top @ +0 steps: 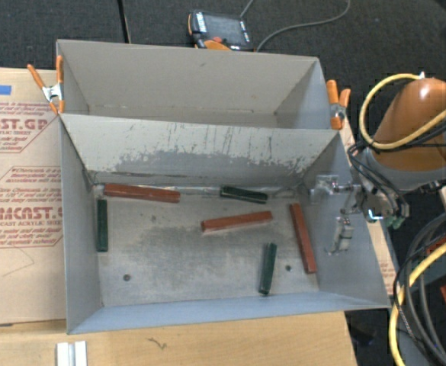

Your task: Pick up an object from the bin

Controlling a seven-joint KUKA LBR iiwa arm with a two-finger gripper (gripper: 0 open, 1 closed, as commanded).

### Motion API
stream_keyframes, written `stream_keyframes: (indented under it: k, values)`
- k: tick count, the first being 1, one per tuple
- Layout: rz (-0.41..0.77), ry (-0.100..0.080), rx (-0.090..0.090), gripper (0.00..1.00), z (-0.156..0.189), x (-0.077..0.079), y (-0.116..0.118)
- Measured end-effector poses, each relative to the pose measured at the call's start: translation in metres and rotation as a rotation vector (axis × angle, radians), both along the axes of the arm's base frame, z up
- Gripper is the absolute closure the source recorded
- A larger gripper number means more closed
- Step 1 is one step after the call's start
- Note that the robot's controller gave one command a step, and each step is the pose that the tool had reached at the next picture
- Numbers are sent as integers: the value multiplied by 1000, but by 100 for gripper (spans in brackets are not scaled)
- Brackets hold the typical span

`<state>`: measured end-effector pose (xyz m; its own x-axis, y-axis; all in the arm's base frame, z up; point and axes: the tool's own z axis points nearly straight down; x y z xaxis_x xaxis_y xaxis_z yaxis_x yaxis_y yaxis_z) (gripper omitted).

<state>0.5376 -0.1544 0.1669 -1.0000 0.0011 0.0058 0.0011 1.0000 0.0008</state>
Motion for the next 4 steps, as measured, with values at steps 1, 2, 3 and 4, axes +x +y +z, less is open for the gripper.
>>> stream_keyframes:
  k: [1,2,3,4]
  values:
    - [239,-4,2,0,-96,52,17]
    - [157,-7,3,0,-89,41,72]
    - [154,-8,0,100,-88,41,69]
    - [171,-17,-3,100,52,36,53]
